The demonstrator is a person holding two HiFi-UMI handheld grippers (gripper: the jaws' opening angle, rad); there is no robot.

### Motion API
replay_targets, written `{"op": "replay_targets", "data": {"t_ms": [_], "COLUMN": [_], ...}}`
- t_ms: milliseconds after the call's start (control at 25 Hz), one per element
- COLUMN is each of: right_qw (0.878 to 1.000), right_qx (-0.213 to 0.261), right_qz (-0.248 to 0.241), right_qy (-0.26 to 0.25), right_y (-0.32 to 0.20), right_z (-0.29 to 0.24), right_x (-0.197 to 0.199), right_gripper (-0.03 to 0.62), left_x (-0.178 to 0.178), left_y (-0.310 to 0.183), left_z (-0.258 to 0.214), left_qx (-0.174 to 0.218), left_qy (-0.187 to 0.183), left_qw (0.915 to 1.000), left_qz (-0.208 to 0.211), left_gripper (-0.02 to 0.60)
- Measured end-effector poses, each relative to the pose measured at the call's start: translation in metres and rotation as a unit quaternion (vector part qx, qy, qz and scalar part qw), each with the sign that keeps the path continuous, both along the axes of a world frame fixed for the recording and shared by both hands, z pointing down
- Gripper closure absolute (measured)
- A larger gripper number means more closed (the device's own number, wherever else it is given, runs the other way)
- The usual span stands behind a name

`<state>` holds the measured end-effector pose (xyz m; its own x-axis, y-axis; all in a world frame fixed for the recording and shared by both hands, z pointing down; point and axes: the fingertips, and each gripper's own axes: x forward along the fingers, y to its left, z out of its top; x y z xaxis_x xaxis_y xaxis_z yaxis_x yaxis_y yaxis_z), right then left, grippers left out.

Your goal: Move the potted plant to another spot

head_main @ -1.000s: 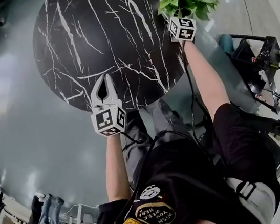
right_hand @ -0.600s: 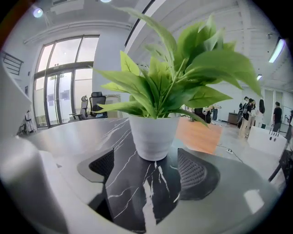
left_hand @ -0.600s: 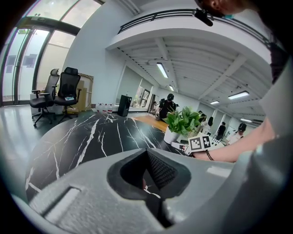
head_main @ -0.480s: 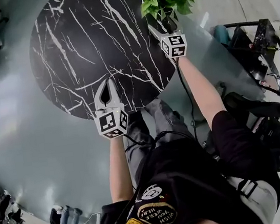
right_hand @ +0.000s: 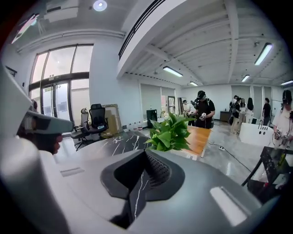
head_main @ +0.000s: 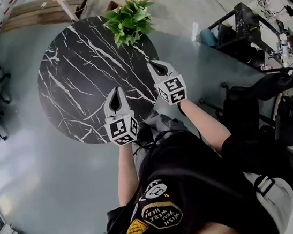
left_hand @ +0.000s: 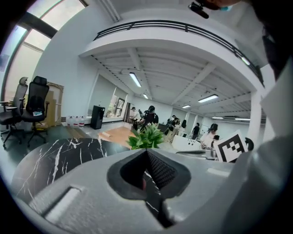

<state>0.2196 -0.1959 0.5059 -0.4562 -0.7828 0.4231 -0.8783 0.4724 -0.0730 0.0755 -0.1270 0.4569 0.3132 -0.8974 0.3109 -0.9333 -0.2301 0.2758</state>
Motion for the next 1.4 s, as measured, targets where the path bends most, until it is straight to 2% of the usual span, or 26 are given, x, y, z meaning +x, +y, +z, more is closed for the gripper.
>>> {"op": "replay_targets", "data": {"t_ms": [80,200,360,560,880,1400], "right_qw": [1.0,0.999,0.997,0.995,0.997,0.997], "right_qx": [0.005,0.029,0.053,0.076,0.057,0.061], "right_qz": [0.014,0.035,0.047,0.044,0.033,0.024], "right_qy": [-0.008,-0.016,-0.031,-0.037,-0.036,-0.041], "right_y": [0.017,0.034,0.039,0.042,0.052,0.056], "right_z": [-0.032,-0.071,-0.104,-0.13,-0.126,-0.132], "right_x": [0.008,0.015,0.015,0.013,0.014,0.006], "right_gripper": [0.591,0.591,0.592,0.592,0.592,0.592], "left_x": [0.019,0.037,0.046,0.05,0.049,0.06], "left_y": [0.001,0.006,0.001,-0.006,-0.011,-0.003], "left_z": [-0.02,-0.043,-0.071,-0.09,-0.085,-0.083], "left_qx": [0.01,0.022,0.06,0.085,0.066,0.065], "left_qy": [0.001,-0.006,-0.041,-0.06,-0.068,-0.068], "left_qw": [0.9997,0.9991,0.9969,0.9938,0.9949,0.9935], "left_qz": [0.024,0.035,0.03,0.04,0.033,0.064], "left_gripper": [0.577,0.577,0.577,0.577,0.577,0.577]}}
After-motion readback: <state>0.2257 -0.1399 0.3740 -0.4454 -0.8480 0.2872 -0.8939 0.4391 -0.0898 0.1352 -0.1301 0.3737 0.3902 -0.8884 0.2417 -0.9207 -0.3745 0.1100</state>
